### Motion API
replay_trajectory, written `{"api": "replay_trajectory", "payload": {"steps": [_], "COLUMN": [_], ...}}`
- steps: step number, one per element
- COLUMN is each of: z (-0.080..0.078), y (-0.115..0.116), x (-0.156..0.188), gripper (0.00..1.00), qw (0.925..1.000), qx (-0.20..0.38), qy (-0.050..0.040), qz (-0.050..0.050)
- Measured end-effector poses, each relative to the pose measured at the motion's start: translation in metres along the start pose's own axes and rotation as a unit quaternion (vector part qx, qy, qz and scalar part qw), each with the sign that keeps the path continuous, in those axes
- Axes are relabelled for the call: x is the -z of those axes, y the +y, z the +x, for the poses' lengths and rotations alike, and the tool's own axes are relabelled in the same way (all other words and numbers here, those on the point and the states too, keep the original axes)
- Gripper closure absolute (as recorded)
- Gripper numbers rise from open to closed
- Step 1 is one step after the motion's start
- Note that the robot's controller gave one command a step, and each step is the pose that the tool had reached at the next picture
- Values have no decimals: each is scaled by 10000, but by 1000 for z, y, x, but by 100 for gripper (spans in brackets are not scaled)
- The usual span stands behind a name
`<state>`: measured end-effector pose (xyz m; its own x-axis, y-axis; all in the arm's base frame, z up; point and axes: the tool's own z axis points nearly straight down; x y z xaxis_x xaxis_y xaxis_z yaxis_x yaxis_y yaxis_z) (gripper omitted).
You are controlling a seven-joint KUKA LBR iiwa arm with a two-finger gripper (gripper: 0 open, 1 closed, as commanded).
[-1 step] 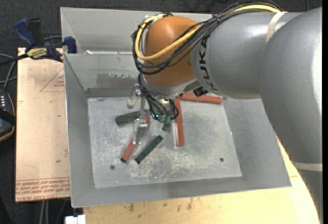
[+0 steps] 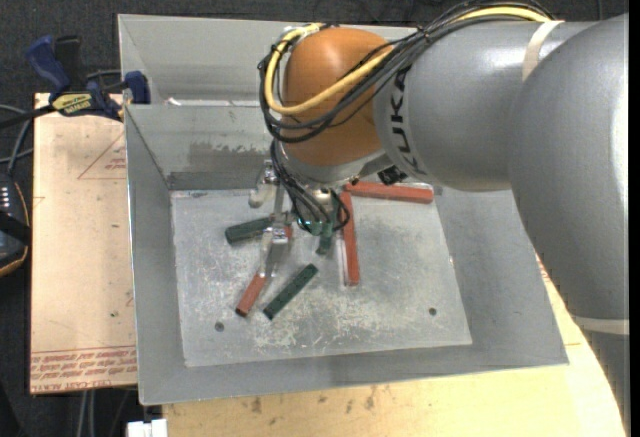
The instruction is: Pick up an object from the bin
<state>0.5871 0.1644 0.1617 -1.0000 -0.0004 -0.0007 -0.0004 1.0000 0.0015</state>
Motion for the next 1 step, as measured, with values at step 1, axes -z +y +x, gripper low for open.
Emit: {"api": "replay_trajectory", "payload": {"steps": [1], "z": [-7], "y": [-7], "x": [-78], "gripper": [100], "qw": [9953], "qx": [966], "qy": [-78], "qz": [-46]}}
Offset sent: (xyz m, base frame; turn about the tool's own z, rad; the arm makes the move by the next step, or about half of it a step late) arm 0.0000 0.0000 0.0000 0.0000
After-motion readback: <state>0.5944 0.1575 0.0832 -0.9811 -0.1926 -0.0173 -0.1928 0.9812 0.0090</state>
